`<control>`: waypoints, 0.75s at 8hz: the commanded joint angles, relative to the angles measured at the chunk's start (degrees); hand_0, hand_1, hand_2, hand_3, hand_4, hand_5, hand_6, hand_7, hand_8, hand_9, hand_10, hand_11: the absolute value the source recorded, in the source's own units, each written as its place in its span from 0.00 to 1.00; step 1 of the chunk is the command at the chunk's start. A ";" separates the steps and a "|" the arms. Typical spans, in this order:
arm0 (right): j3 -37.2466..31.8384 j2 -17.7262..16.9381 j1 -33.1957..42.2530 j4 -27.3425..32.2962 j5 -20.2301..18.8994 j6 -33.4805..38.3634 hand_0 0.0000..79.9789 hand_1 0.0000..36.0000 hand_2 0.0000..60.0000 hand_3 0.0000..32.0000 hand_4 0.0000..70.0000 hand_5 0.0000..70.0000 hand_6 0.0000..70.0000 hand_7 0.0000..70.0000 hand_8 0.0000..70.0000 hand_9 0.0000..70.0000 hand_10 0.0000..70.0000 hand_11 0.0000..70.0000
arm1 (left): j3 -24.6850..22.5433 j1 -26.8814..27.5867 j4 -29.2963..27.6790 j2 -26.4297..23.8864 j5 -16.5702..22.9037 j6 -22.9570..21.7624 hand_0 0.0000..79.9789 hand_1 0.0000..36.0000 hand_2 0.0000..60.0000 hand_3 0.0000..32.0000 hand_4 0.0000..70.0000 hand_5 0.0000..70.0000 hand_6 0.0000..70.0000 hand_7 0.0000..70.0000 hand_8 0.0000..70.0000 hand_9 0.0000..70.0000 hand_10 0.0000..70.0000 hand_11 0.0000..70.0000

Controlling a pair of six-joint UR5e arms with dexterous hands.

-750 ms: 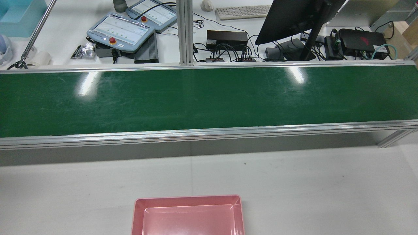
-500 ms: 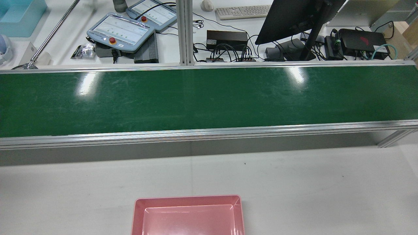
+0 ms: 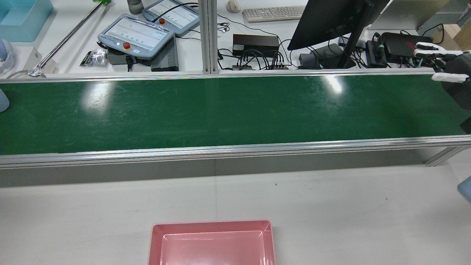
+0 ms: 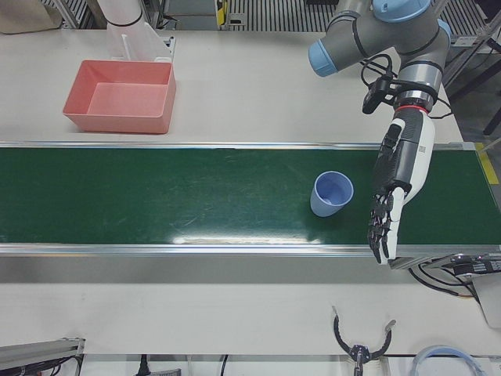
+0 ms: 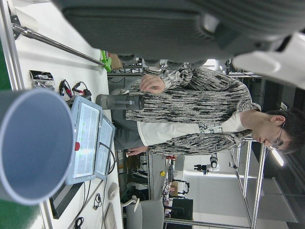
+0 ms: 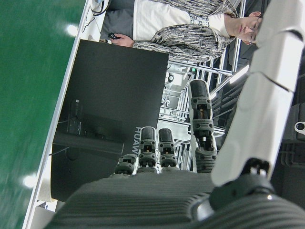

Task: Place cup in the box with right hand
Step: 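Raise the right hand over the conveyor beside the approaching cup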

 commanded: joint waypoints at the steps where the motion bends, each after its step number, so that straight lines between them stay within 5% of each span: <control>1: 0.50 9.17 -3.22 -9.86 2.44 -1.68 0.66 0.38 0.06 0.00 0.47 0.08 0.10 0.36 0.16 0.30 0.06 0.10 | -0.02 0.00 0.11 -0.08 0.00 0.00 0.00 0.00 0.00 0.00 0.00 0.00 0.00 0.00 0.00 0.00 0.00 0.00; 3: 0.69 12.00 -10.75 -13.16 10.25 -1.87 0.64 0.42 0.20 0.00 0.46 0.07 0.10 0.37 0.16 0.30 0.04 0.08 | -0.11 0.00 0.19 0.00 0.00 0.00 0.00 0.00 0.00 0.00 0.00 0.00 0.00 0.00 0.00 0.00 0.00 0.00; 4: 0.60 12.54 -13.40 -13.34 12.19 -1.96 0.65 0.36 0.06 0.00 0.46 0.07 0.09 0.36 0.16 0.30 0.03 0.06 | -0.11 0.00 0.19 -0.08 0.00 0.00 0.00 0.00 0.00 0.00 0.00 0.00 0.00 0.00 0.00 0.00 0.00 0.00; 5: 0.69 12.54 -14.90 -13.34 14.30 -2.05 0.62 0.45 0.30 0.00 0.44 0.07 0.09 0.35 0.15 0.29 0.02 0.05 | -0.11 0.00 0.11 -0.09 0.00 0.00 0.00 0.00 0.00 0.00 0.00 0.00 0.00 0.00 0.00 0.00 0.00 0.00; 6: 0.43 12.54 -15.35 -13.43 14.67 -2.57 0.65 0.37 0.06 0.00 0.46 0.07 0.09 0.34 0.15 0.28 0.02 0.05 | -0.11 0.00 0.11 -0.09 0.00 0.00 0.00 0.00 0.00 0.00 0.00 0.00 0.00 0.00 0.00 0.00 0.00 0.00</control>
